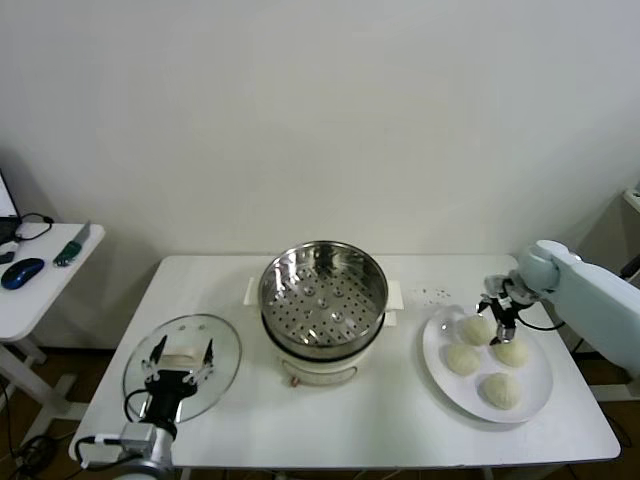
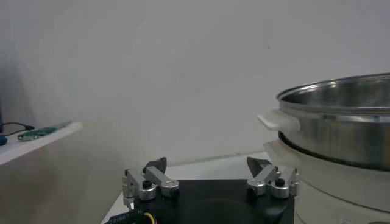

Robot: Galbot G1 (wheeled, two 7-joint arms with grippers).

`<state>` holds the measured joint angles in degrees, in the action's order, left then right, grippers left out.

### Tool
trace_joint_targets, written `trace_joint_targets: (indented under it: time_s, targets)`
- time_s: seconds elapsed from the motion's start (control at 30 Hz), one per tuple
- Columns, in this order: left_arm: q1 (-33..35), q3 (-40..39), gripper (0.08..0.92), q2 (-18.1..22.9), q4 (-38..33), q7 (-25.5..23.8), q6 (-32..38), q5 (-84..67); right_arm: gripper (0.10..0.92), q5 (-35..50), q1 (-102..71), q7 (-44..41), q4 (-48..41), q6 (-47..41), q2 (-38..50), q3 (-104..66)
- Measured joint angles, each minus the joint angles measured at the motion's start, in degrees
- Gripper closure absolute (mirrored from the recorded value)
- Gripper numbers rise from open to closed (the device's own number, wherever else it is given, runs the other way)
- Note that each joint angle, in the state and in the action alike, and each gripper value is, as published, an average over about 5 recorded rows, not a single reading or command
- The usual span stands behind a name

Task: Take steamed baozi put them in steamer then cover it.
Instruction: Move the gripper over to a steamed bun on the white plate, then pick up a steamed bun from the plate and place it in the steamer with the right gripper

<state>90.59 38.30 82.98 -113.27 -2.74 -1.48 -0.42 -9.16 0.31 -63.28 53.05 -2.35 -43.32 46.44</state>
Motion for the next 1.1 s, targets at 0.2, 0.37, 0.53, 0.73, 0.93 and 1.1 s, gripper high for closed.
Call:
trace_joint_targets:
  time_s: [0.2,0.37,0.53,0.73,0.93,1.1]
  targets:
    - [0.0,0.0,0.177,0.0,0.3,0.0,0.2,-0.1,0.203,-1.8,-0.2,0.2,-2.3,0.9,-1.9,0.0]
    - [0.1,0.1,0.177,-0.1,0.6,0.0,0.3,-0.2,0.203,-2.9,-0.6,0.2,-3.4,1.6,-3.0,-0.1]
    - [0.1,0.2,0.177,-0.1,0.6,0.0,0.3,-0.3,0.232,-3.8,-0.8,-0.2,-4.0,2.1,-3.7,-0.4]
    - [0.3,0.3,0.177,-0.2,0.5,0.0,0.3,-0.3,0.338,-4.1,-0.6,-0.6,-4.1,2.5,-3.9,-0.5]
    - [0.6,0.4,0.177,-0.2,0.1,0.0,0.4,-0.4,0.363,-3.5,0.8,-1.0,-3.4,3.2,-3.3,0.6]
    - [0.9,0.4,0.177,-0.2,-0.2,-0.1,0.4,-0.4,0.361,-2.1,4.8,-1.6,-1.8,4.7,-2.9,3.6]
